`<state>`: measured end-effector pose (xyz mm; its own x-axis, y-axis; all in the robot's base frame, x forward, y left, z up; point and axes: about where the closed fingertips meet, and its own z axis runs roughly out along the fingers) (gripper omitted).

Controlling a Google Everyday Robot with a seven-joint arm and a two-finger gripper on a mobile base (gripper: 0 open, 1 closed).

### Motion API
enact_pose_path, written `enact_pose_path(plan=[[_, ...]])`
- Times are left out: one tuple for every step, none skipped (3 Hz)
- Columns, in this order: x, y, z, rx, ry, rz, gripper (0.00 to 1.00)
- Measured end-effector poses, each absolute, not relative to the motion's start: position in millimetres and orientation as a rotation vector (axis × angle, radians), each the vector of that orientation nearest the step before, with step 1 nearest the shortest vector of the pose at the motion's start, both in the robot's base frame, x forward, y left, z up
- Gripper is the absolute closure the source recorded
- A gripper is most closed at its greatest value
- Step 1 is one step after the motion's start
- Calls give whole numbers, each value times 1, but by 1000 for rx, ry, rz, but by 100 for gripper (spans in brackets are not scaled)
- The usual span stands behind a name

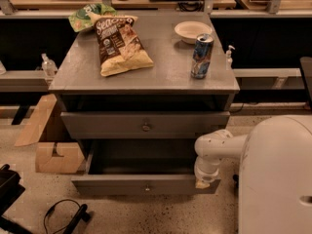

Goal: Open middle drawer

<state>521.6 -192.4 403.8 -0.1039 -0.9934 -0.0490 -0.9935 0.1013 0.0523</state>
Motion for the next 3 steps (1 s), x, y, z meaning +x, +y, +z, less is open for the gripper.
enact_pose_path(plan=[[522, -192, 404, -2102, 2330, 113, 100], [505, -188, 416, -2146, 2356, 135, 100], [505, -188, 416, -2147, 2356, 136, 100]])
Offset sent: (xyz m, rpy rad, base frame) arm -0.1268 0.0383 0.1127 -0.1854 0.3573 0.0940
